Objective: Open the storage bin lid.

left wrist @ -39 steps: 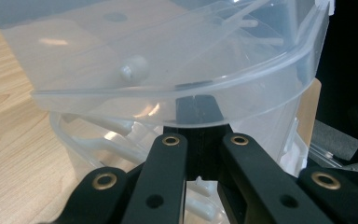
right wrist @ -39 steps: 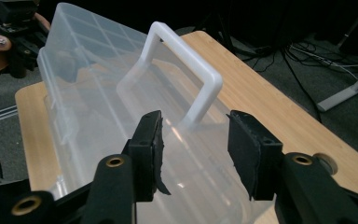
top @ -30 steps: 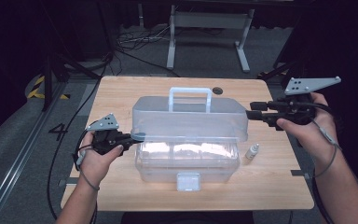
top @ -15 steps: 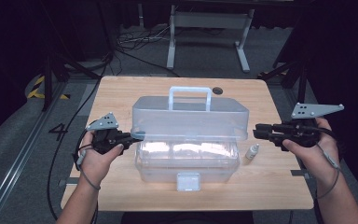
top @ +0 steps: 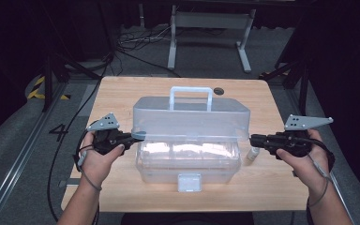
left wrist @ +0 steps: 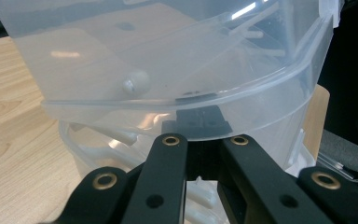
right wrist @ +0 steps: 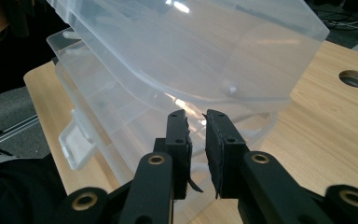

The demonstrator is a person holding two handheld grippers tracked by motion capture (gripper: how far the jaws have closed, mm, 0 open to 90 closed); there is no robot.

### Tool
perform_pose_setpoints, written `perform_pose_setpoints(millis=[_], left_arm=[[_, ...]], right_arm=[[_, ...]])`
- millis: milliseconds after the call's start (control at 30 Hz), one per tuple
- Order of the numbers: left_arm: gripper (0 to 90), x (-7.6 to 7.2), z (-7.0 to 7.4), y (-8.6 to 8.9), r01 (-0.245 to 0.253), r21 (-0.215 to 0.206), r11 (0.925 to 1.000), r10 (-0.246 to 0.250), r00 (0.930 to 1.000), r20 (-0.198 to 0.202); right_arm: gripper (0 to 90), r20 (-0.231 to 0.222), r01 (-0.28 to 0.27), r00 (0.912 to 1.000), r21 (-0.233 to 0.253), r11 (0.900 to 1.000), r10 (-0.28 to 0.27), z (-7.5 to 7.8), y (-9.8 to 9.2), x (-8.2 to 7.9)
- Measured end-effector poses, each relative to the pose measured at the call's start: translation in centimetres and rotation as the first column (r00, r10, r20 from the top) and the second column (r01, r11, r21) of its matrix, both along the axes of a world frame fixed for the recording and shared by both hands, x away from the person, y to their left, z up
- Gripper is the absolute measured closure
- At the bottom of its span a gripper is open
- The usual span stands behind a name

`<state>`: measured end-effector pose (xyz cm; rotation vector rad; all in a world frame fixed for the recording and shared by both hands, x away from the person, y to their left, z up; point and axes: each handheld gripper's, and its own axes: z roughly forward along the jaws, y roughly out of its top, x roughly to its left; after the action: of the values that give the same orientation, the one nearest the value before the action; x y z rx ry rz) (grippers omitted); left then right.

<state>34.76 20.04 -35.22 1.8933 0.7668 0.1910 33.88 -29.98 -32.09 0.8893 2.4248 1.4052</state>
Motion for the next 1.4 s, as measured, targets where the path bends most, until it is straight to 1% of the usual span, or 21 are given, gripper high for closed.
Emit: perform_pose_setpoints(millis=[33, 133, 167, 233, 333, 400, 533, 600, 667, 767, 800, 867, 967, 1167, 1400], left_arm=[[90.0, 0.0, 0.0, 0.0, -0.001, 0.000, 1.0000, 0.001, 1.0000, 0.001], [90.0, 0.0, 0.0, -0.1, -0.005, -0.005, 1.0000, 0.005, 1.0000, 0.002], [90.0, 0.0, 0.0, -0.1, -0.005, -0.005, 1.0000, 0.005, 1.0000, 0.002], [90.0, 0.1, 0.1, 0.0, -0.005, -0.006, 1.0000, 0.005, 1.0000, 0.001], [90.0, 0.1, 0.1, -0.1, -0.007, -0.005, 1.0000, 0.007, 1.0000, 0.000], [90.0, 0.1, 0.1, -0.1, -0.009, -0.008, 0.9999, 0.009, 1.0000, 0.001], [90.0, 0.1, 0.2, -0.1, -0.012, -0.007, 0.9999, 0.012, 0.9999, 0.004], [90.0, 0.2, 0.3, -0.1, -0.011, -0.005, 0.9999, 0.011, 0.9999, 0.005], [89.9, 0.2, 0.3, -0.1, -0.010, -0.004, 0.9999, 0.010, 0.9999, 0.005], [90.0, 0.2, 0.3, -0.1, -0.008, -0.004, 1.0000, 0.008, 1.0000, 0.004], [90.0, 0.2, 0.3, -0.1, -0.007, -0.004, 1.0000, 0.007, 1.0000, 0.004], [90.0, 0.2, 0.3, -0.1, -0.010, -0.003, 0.9999, 0.010, 0.9999, 0.004], [90.0, 0.2, 0.4, -0.1, -0.011, -0.001, 0.9999, 0.011, 0.9999, 0.006], [89.9, 0.3, 0.6, -0.3, -0.018, 0.010, 0.9998, 0.017, 0.9996, 0.023], [89.9, 0.7, 1.0, -0.4, -0.026, 0.015, 0.9995, 0.026, 0.9989, 0.040]], right_arm=[[81.1, 0.000, 0.000, 1.0000, 0.000, 1.000, 0.000, 0.0, 0.0, 0.0], [82.0, -0.019, -0.004, 0.9998, 0.013, 1.000, 0.004, -0.8, -0.1, -0.1], [82.0, -0.019, -0.004, 0.9998, 0.013, 1.000, 0.004, -0.8, -0.1, -0.1], [82.5, -0.021, -0.007, 0.9998, 0.026, 1.000, 0.008, -1.3, -0.1, -0.1], [84.0, -0.021, -0.012, 0.9997, 0.031, 0.999, 0.012, -1.9, 0.3, 0.0], [85.0, -0.014, -0.014, 0.9998, 0.036, 0.999, 0.015, -2.3, 0.6, 0.1], [87.7, 0.023, -0.024, 0.9995, 0.055, 0.998, 0.023, -2.7, 1.6, 0.3], [89.2, 0.045, -0.021, 0.9988, 0.064, 0.998, 0.018, -2.8, 2.1, 0.4], [89.5, 0.051, -0.026, 0.9984, 0.071, 0.997, 0.023, -2.8, 2.5, 0.5], [89.9, 0.071, -0.020, 0.9973, 0.062, 0.998, 0.016, -2.8, 3.1, 0.7], [90.0, 0.078, -0.016, 0.9969, 0.067, 0.998, 0.011, -2.8, 3.2, 0.8], [90.0, 0.082, -0.016, 0.9966, 0.073, 0.997, 0.010, -2.8, 3.3, 0.9], [90.0, 0.098, 0.002, 0.9952, 0.084, 0.997, -0.010, -2.8, 3.4, 1.2], [90.0, 0.118, 0.020, 0.9925, 0.110, 0.994, -0.033, -2.6, 3.3, 1.4], [90.0, 0.128, 0.033, 0.9905, 0.127, 0.991, -0.049, -2.3, 3.3, 1.7]])
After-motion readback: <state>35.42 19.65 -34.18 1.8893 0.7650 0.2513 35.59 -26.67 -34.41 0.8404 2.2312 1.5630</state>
